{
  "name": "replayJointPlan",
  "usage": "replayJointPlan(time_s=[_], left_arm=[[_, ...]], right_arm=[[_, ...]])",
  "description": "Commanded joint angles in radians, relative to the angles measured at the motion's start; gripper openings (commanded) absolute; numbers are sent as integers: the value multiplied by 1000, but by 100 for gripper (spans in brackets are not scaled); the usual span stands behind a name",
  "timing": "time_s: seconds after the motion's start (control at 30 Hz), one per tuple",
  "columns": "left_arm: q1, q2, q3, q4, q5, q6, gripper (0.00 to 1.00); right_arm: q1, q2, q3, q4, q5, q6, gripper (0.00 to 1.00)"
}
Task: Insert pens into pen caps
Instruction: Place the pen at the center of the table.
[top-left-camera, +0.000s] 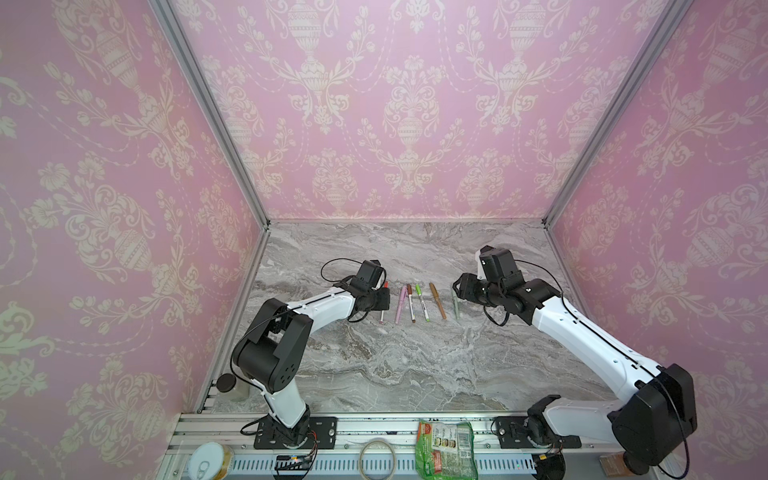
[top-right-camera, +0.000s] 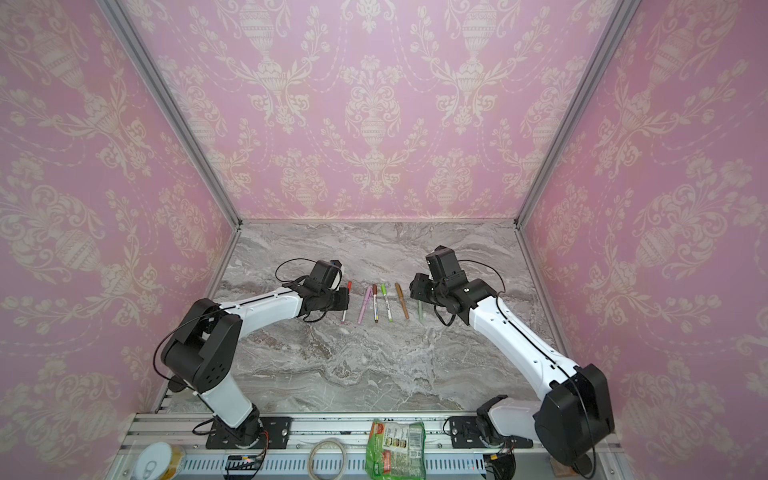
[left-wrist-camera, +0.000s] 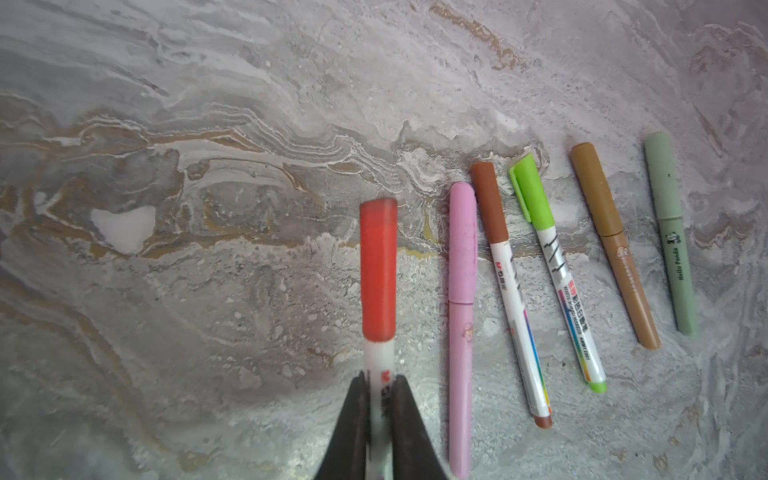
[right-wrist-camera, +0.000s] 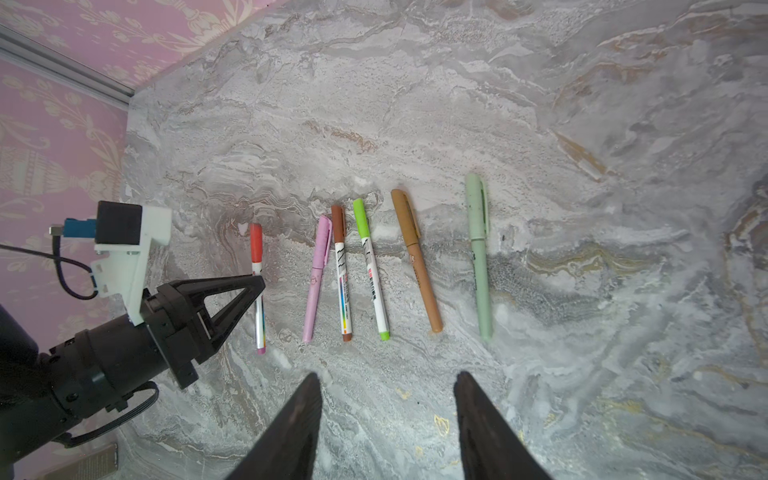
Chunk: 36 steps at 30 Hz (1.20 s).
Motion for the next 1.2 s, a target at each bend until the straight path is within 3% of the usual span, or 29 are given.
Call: replayJointPlan(time_s=[0.0, 0.3, 0.73, 0.97, 1.17], left_arm=[[4, 36, 43, -39, -16, -35, 0], [4, 118, 75, -36, -16, -61, 1], [4, 145, 82, -35, -29, -71, 23], [3, 33, 74, -14, -48, -45, 41], [16, -220, 4, 96, -161, 39, 63]], right_arm=[[-8, -29, -22, -18, 26, -30, 53], [-10, -61, -43, -7, 35, -33, 53], [-17, -98, -62, -5, 45, -37, 53], [-40, -110, -43, -21, 58, -45, 55], [-107, -147, -40, -21, 114, -97, 57]])
